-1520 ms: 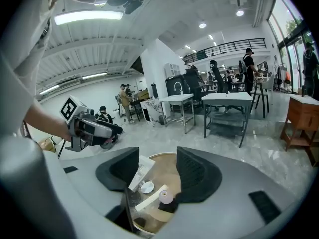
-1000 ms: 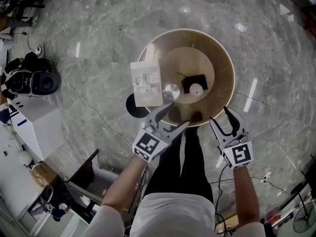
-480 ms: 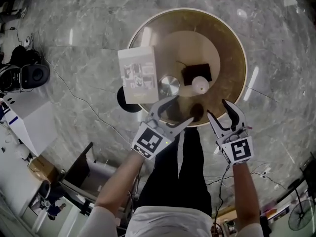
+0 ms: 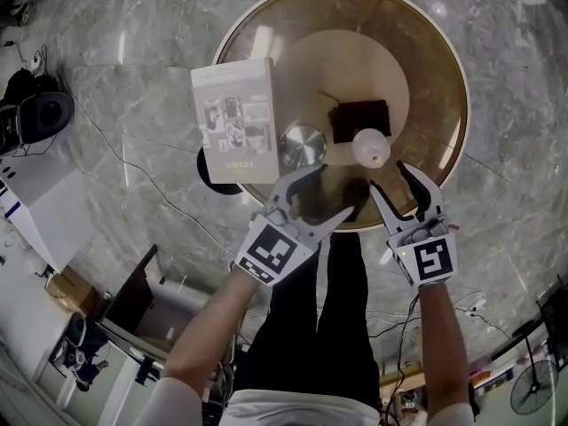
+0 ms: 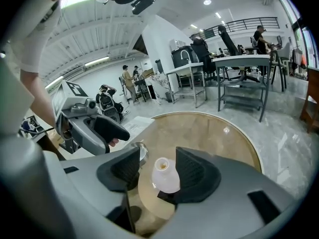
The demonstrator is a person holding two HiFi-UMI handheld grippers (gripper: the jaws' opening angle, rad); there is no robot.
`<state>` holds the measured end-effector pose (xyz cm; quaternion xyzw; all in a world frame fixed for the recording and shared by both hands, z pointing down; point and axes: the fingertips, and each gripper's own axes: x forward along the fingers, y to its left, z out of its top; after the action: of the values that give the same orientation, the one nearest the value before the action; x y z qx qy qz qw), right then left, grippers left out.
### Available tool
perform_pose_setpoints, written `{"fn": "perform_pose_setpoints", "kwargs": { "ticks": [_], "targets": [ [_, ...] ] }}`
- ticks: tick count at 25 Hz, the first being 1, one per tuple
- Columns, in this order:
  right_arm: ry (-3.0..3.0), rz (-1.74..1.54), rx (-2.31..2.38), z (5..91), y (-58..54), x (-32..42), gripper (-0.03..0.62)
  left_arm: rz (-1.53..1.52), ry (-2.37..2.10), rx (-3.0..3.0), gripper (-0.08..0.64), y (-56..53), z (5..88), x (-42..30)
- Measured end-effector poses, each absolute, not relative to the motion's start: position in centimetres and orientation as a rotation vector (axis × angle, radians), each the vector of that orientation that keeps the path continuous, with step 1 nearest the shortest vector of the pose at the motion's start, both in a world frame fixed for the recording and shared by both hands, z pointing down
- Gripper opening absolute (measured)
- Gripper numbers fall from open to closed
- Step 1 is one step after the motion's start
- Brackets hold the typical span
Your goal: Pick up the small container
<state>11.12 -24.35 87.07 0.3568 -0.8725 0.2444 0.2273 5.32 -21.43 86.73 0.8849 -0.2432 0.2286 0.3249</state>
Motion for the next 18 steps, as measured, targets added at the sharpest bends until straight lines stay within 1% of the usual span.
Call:
{"fn": "perform_pose_setpoints", "kwargs": {
  "ticks": [12,14,15,18],
  "targets": [
    [-2.408,0.522,0.903,92.8,-24.7,9.7,0.213,0.589,-0.624,2.292,0.321,-20.7,92.0,6.3],
    [-2.404,0.462,0.898,93.2,-24.8,9.7,0.197,0.586,-0.624,2.286,0.321,-20.5,92.5,6.4],
    [-2.396,0.420,0.887,93.3,-24.8,9.7,0.178,0.584,-0.623,2.282,0.321,-20.4,92.8,6.4],
    [-2.361,0.315,0.858,93.7,-24.5,9.7,0.173,0.570,-0.623,2.266,0.321,-20.1,93.3,6.6]
  ]
}}
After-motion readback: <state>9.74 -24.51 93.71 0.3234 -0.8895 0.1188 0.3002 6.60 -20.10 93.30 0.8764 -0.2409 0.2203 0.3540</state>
